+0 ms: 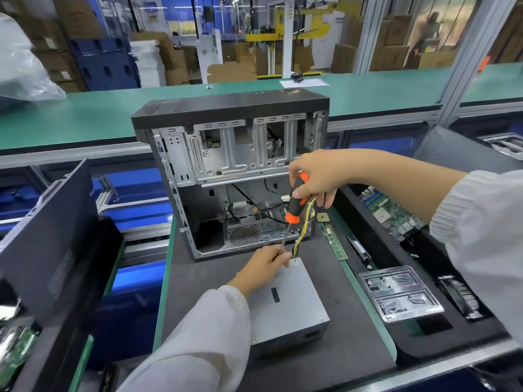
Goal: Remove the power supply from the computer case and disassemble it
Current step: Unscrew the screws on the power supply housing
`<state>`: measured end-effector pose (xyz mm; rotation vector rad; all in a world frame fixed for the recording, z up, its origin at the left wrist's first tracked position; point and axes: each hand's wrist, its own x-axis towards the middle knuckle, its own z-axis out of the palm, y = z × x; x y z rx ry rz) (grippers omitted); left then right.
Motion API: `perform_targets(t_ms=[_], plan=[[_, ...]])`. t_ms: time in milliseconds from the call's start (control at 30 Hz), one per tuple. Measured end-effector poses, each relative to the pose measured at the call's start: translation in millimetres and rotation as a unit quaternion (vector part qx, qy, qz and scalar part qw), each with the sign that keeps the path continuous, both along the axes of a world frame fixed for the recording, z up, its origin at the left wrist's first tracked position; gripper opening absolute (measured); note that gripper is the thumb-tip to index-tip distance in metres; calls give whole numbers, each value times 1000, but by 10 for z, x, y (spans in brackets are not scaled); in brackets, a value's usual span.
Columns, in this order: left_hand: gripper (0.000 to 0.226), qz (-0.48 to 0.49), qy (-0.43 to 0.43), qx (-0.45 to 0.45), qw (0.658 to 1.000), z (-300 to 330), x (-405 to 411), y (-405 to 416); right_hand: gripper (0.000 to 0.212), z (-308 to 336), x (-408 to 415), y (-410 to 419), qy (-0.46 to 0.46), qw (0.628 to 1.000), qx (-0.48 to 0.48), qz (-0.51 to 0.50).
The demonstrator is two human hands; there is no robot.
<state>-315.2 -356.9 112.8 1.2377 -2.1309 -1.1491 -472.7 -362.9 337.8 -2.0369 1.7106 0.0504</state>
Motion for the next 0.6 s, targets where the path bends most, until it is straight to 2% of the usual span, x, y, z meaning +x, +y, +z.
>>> perform_targets(t_ms=[167,267,367,600], plan=[[40,29,-27,6,999,37,80,75,25,-27,-15,207,-3,1000,-5,-20],[42,32,9,75,997,68,119,116,23,-37,-57,323,-15,998,-56,-38],[41,40,64,151,986,76,130,208,26,-66,-102,426,-65,991,-97,-60],[36,86,55,205,973,28,-2,481,31,-532,-163,737,-228,956,-163,-87]])
